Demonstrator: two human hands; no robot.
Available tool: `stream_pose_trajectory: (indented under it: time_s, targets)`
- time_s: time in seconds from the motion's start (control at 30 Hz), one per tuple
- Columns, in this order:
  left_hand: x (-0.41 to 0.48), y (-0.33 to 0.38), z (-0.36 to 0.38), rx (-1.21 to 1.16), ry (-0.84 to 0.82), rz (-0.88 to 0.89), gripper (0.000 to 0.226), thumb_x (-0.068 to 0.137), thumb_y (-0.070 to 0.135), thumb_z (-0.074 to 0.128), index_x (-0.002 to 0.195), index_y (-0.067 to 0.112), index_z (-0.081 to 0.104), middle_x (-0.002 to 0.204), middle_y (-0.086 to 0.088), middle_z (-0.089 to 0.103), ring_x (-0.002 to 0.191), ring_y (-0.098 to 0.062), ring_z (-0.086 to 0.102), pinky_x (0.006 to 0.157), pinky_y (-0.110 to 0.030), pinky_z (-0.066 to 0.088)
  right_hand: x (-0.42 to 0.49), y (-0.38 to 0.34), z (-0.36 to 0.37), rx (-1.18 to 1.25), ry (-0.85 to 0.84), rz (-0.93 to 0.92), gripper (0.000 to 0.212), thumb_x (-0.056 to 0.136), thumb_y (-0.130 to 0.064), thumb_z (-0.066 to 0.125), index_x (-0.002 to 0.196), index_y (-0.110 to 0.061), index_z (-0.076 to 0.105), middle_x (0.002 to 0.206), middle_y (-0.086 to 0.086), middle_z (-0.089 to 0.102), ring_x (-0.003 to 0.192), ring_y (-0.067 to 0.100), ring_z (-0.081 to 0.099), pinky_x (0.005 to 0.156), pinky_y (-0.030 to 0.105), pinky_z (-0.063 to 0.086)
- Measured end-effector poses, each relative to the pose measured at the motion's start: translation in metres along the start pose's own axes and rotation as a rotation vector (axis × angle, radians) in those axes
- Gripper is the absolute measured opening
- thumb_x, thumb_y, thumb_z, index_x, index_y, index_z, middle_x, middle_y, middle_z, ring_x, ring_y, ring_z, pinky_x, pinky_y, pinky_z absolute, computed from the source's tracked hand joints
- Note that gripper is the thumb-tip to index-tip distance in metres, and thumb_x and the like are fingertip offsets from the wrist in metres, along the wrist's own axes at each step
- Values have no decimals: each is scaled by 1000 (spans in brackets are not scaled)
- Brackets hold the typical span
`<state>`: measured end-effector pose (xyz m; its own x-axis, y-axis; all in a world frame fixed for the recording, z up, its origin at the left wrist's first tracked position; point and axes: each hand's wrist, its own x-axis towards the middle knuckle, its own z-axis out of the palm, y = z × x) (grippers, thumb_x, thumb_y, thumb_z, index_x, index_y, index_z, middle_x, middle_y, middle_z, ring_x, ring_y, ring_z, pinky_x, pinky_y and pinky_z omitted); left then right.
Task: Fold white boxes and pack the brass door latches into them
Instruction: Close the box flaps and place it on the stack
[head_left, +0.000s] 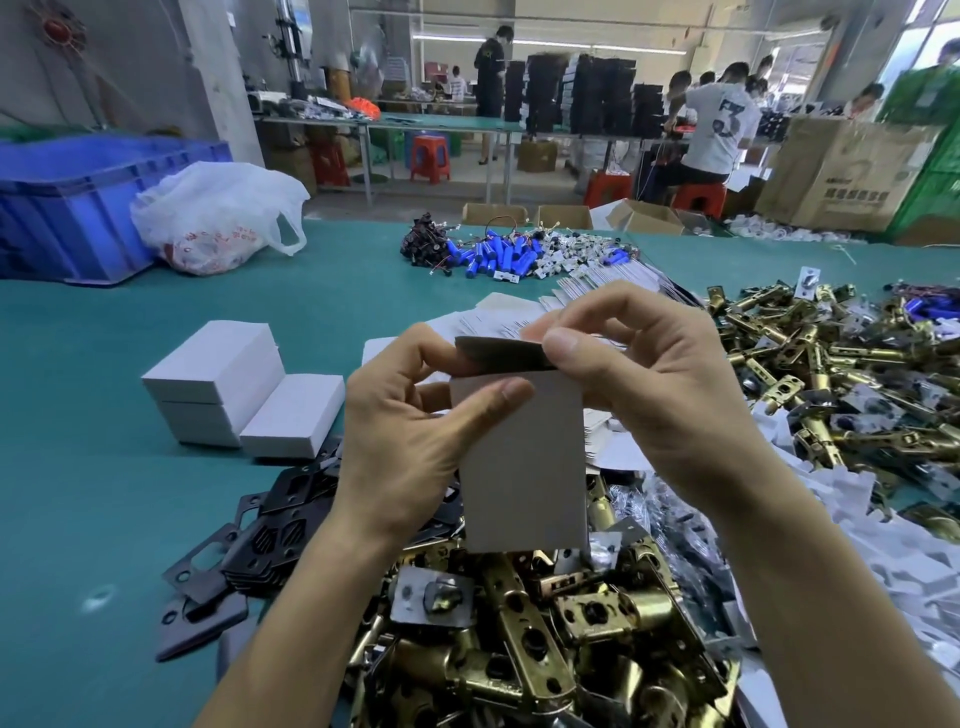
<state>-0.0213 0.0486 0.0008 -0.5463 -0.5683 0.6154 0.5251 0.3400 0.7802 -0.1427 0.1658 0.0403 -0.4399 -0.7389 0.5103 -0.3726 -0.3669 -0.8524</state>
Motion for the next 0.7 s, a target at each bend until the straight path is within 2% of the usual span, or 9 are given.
stream_pose_trajectory:
  time_s: [0.1, 0.17, 0.23, 0.3, 0.4, 0.47, 0.53, 0.7]
  targets:
    - [0, -2, 0, 20, 9, -27, 28, 71, 30, 86, 78, 39, 61, 94, 7, 77, 74, -14, 75, 57, -30, 60, 1, 2, -1, -22, -23, 39, 4, 78, -16, 71, 82, -18, 73, 92, 12, 74, 77, 18, 66, 71, 30, 53]
    - [0, -3, 0, 21, 43, -56, 42, 68, 32, 92, 84, 42, 54, 87, 8, 74, 66, -10, 72, 53, -23, 55, 1, 4, -1, -35, -8, 42, 13, 77, -10, 69, 85, -18, 74, 86, 4, 75, 77, 16, 66, 71, 29, 54]
    - [1, -4, -2, 50, 75, -80, 49, 63, 37, 93, 88, 46, 52, 87, 1, 71, 63, -15, 70, 53, -24, 53, 0, 4, 0, -35, 17, 42, 19, 76, -8, 69, 89, -21, 74, 85, 0, 75, 76, 13, 68, 70, 25, 55]
    - [1, -4, -2, 52, 65, -89, 46, 63, 41, 88, 93, 47, 54, 95, -7, 74, 68, -24, 72, 56, -29, 56, 0, 3, 0, -35, 37, 49, 20, 75, -8, 70, 89, -21, 75, 85, 1, 76, 74, 12, 70, 67, 23, 55]
    - [0, -5, -1, 37, 31, -81, 38, 72, 34, 84, 100, 37, 60, 98, 1, 77, 69, -15, 73, 56, -26, 56, 2, 3, 0, -48, 59, 77, 17, 73, -8, 71, 83, -20, 76, 82, 1, 75, 73, 14, 69, 67, 23, 54]
    - [0, -5, 1, 37, 35, -59, 26, 83, 28, 79, 101, 26, 61, 89, 4, 75, 63, -8, 68, 53, -21, 52, 3, 1, 1, -50, 51, 108, 15, 71, -9, 70, 79, -20, 77, 80, -1, 75, 74, 16, 68, 69, 26, 54]
    - [0, -6, 3, 49, 48, -22, 10, 92, 27, 64, 98, 20, 61, 73, 6, 68, 54, -1, 56, 49, -15, 44, 5, -1, 1, -47, 44, 128, 15, 69, -9, 70, 77, -20, 77, 77, -3, 74, 74, 15, 66, 69, 24, 53]
    - [-1, -5, 10, 18, 108, -28, 13, 96, 29, 55, 91, 17, 58, 62, 6, 58, 49, 0, 45, 47, -15, 38, 5, -7, -1, -23, -3, 128, 20, 73, 2, 73, 77, -17, 78, 78, -3, 75, 73, 9, 68, 71, 21, 55]
